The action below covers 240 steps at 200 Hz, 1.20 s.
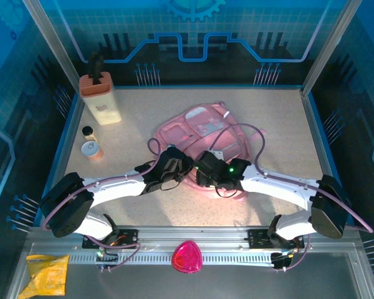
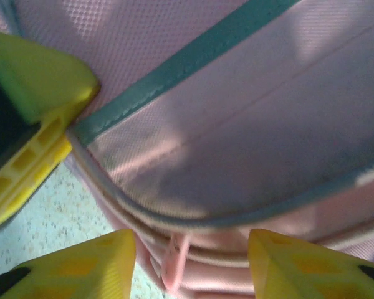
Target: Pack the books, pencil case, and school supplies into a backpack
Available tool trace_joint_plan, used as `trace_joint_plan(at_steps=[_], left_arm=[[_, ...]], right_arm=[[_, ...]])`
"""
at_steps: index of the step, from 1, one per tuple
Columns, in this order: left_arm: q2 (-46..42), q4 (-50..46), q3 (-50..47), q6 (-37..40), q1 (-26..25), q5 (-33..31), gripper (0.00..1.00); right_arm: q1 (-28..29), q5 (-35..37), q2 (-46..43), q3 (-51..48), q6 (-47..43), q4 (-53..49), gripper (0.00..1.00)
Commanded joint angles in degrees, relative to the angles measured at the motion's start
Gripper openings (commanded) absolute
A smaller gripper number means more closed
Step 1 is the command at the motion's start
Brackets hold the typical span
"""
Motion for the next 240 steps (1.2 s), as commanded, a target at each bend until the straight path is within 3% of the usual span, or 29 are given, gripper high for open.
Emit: trace_joint_plan(at_steps=[1, 18, 59, 97, 124, 153, 181, 206, 220, 240], left_arm=[[-1.6, 1.7, 2.2, 0.7, -0.7, -0.7, 0.0], [-1.6, 2.2, 2.1, 0.6, -0.7, -0.6, 0.0], [-1.5, 2.0, 2.3, 0.9, -0.7, -0.6, 0.0], [-2.3, 0.5, 2.5, 1.6, -0.7, -1.4, 0.0], [-3.3, -1.1, 2.4, 2.7, -0.5, -2.1, 0.0], [-6.4, -9.0, 2.8, 6.2, 0.8, -2.2, 0.0], [-10.0, -12.6, 0.1, 9.7, 4.8, 0.9, 0.0], [-10.7, -17.4, 0.2, 16.0, 12.0, 5.8, 0.0], [-10.8, -16.6, -0.1, 20.2, 17.3, 11.0, 0.0], [-9.8, -18.7, 2.4, 26.6, 23.9, 15.3, 0.0]], right_arm=[[0.6, 3.5, 2.2, 1.4, 3.1, 2.5, 0.49], [0.6, 4.9, 3.9, 1.4, 4.2, 1.1, 0.42], [0.5, 3.2, 3.5, -1.9, 0.6, 9.9, 0.25], [-0.3, 4.1, 2.7, -2.8, 0.2, 6.9, 0.07], [-0.4, 7.7, 0.5, -4.1, -0.9, 2.8, 0.0], [-3.5, 10.3, -3.4, -7.1, -3.4, -2.8, 0.0], [-9.6, 10.7, -8.9, -11.7, -8.9, -4.3, 0.0], [-15.1, 7.3, -13.0, -14.7, -13.7, -2.7, 0.0], [-14.3, 5.6, -13.7, -14.6, -15.5, -2.0, 0.0], [-8.7, 4.3, -12.2, -13.4, -16.7, 1.4, 0.0]])
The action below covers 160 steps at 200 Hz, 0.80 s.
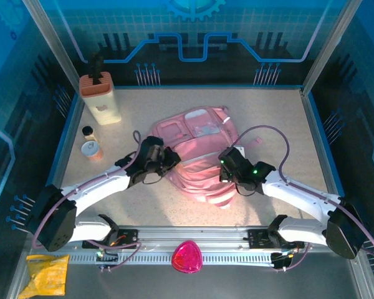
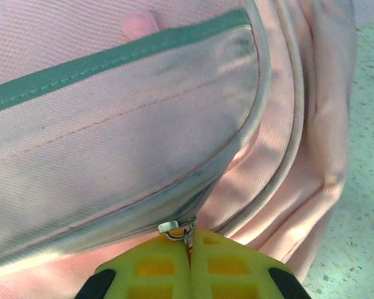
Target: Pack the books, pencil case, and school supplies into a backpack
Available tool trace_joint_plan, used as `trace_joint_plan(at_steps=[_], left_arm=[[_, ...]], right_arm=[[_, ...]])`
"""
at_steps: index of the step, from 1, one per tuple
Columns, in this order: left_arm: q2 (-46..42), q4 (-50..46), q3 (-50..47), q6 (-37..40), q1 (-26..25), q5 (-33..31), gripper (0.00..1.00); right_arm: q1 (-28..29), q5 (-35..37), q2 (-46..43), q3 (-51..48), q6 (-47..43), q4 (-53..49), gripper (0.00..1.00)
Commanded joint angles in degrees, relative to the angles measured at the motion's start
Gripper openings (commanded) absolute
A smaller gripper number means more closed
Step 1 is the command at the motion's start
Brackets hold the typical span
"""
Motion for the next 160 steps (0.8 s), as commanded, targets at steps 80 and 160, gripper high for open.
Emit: trace_joint_plan(at_steps=[80, 160], left_arm=[[-18.3, -5.5, -7.3, -9.4, -0.7, -9.3, 0.59], [-4.6, 1.4, -4.8, -29.3, -16.3, -23.0, 0.62]], right_arm=[[12.3, -2.3, 11.2, 7.2, 0.4, 1.9, 0.0], [12.2, -1.9, 11.3, 6.1, 0.6, 3.1, 0.0]])
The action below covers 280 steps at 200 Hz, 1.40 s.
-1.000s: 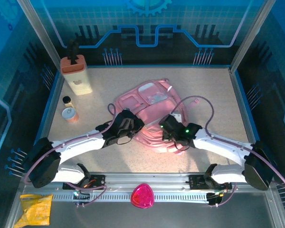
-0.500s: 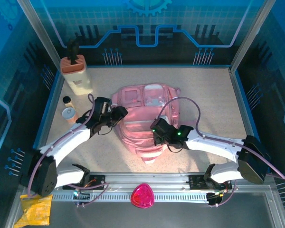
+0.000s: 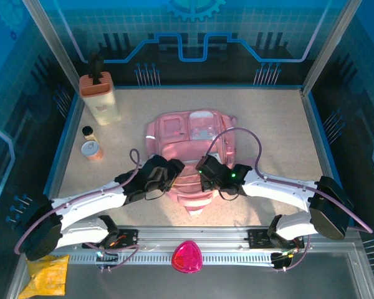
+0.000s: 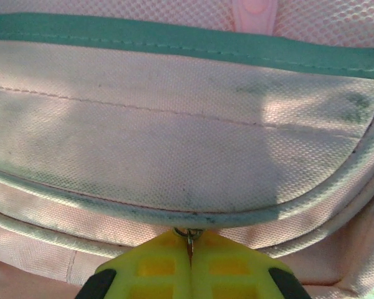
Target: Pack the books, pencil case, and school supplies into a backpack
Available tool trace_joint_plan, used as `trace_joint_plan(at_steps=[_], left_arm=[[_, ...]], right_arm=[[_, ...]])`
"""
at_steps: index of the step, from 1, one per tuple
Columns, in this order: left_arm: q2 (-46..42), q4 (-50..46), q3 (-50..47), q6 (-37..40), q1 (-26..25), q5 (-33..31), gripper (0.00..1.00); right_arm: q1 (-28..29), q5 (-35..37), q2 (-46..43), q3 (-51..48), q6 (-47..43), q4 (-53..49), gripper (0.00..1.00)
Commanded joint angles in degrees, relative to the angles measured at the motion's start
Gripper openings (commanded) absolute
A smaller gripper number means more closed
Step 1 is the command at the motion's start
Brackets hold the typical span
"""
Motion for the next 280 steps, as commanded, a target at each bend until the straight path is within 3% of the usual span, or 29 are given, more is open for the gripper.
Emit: trace_joint_plan(at_steps=[1, 24, 43, 82, 102, 125, 140, 159, 219, 242, 280], left_arm=[[2.4, 1.2, 2.5, -6.6, -1.1, -6.4, 0.62], [2.6, 0.7, 1.6, -8.8, -1.2, -8.3, 0.57], [0.8, -4.9, 2.1, -11.7, -3.7, -9.7, 0.69], [-4.3, -14.1, 0.4, -17.1, -7.4, -17.5, 0.81], [-3.3, -10.7, -1.0, -18.0, -7.4, -17.6, 0.85], [-0.4, -7.1, 0.1, -15.2, -6.4, -19.2, 0.83], [1.1, -5.1, 1.2, -12.2, -4.5, -17.5, 0.77], [3.1, -6.1, 2.2, -11.6, -3.4, -17.7, 0.63], [7.4, -7.1, 2.3, -4.3, 3.7, -15.5, 0.0], [6.0, -7.3, 2.4, 4.3, 9.5, -10.1, 0.0], [7.2, -10.3, 5.3, 13.7, 14.1, -4.4, 0.0]], right_arm=[[0.6, 0.0, 0.4, 0.6, 0.6, 0.8, 0.0], [0.6, 0.9, 0.2, 0.5, 0.7, 0.6, 0.0], [0.1, 1.1, -0.4, 0.7, 0.4, 0.6, 0.0], [0.0, 0.1, 0.6, 1.6, 0.1, 1.1, 0.0], [0.0, -0.3, 0.9, 1.5, 0.7, 1.9, 0.0], [0.2, -0.5, 1.2, 1.5, 0.7, 2.4, 0.0], [0.2, 0.2, 1.3, 1.5, 0.4, 1.6, 0.0], [0.1, 1.1, 1.0, 1.5, -0.3, 1.0, 0.0], [-4.2, 1.4, -1.7, 0.8, -5.0, -2.1, 0.0], [-10.4, -0.6, -2.7, 0.3, -8.0, -2.3, 0.0], [-17.2, 0.5, 0.4, 4.2, -12.0, -2.9, 0.0]])
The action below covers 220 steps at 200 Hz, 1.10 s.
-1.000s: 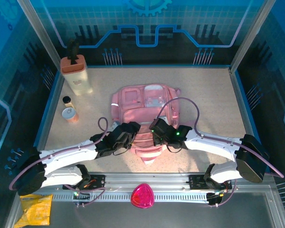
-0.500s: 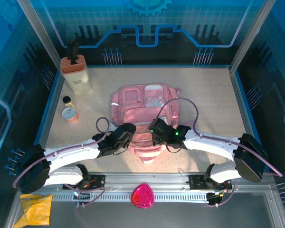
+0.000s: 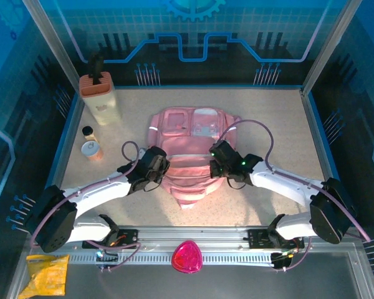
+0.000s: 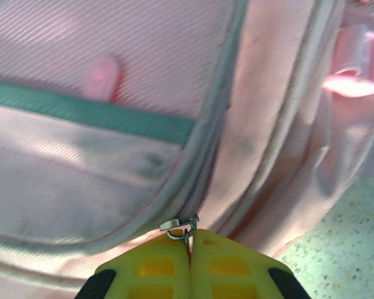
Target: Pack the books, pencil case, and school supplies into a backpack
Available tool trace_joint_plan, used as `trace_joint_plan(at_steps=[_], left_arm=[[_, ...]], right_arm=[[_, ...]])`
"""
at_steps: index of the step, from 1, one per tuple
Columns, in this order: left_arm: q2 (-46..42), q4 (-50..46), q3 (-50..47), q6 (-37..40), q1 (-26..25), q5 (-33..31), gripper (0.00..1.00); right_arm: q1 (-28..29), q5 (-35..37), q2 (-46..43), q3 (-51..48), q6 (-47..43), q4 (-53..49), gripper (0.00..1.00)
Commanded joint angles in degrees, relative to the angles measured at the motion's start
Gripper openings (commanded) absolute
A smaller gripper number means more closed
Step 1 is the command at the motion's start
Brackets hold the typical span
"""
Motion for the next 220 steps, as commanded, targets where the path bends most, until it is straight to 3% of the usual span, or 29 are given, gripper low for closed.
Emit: trace_joint_plan(at_steps=[1, 20, 33, 59, 94, 116, 129, 148, 173, 204, 220], left_arm=[[1.1, -7.3, 2.7, 9.4, 3.6, 0.9, 0.0], [2.0, -6.7, 4.0, 12.2, 3.9, 3.1, 0.0], [1.2, -7.7, 4.5, 13.4, 3.9, 3.2, 0.0], [-4.9, -13.3, 5.1, 19.8, 4.2, 1.5, 0.52], [-16.2, -23.1, 4.8, 32.4, 7.6, -6.8, 0.96], [-20.1, -28.3, 5.4, 40.7, 12.8, -15.3, 0.99], [-21.0, -24.1, 3.2, 48.6, 16.4, -18.0, 0.99], [-20.2, -14.9, -0.7, 58.7, 21.0, -19.9, 0.99], [-16.7, 8.5, -9.1, 71.7, 24.0, -19.5, 0.99], [-6.4, 37.2, -17.1, 80.5, 28.2, -9.4, 0.99], [0.0, 47.9, -18.7, 84.3, 28.9, -6.2, 0.99]], right_arm=[[-3.5, 4.7, 1.4, 3.8, -3.6, -4.8, 0.0], [-3.5, 3.6, 0.5, 5.3, -5.5, -3.9, 0.0], [-3.7, 2.0, -1.4, 5.6, -6.4, -3.7, 0.2], [-6.0, 1.8, -7.7, 4.7, -8.0, -5.6, 0.4], [-17.9, 4.8, -13.7, -1.4, -7.1, -4.6, 1.0], [-24.1, 10.7, -14.6, -6.1, -9.6, 1.3, 1.0], [-26.5, 15.7, -15.0, -9.7, -13.4, 8.1, 1.0], [-30.4, 15.4, -14.9, -14.8, -18.6, 18.9, 1.0], [-34.2, 12.4, -13.2, -20.0, -24.9, 32.5, 1.0], [-36.0, 1.3, -7.3, -27.9, -33.8, 57.0, 1.0], [-36.5, -1.6, -3.5, -28.4, -35.7, 62.6, 1.0]])
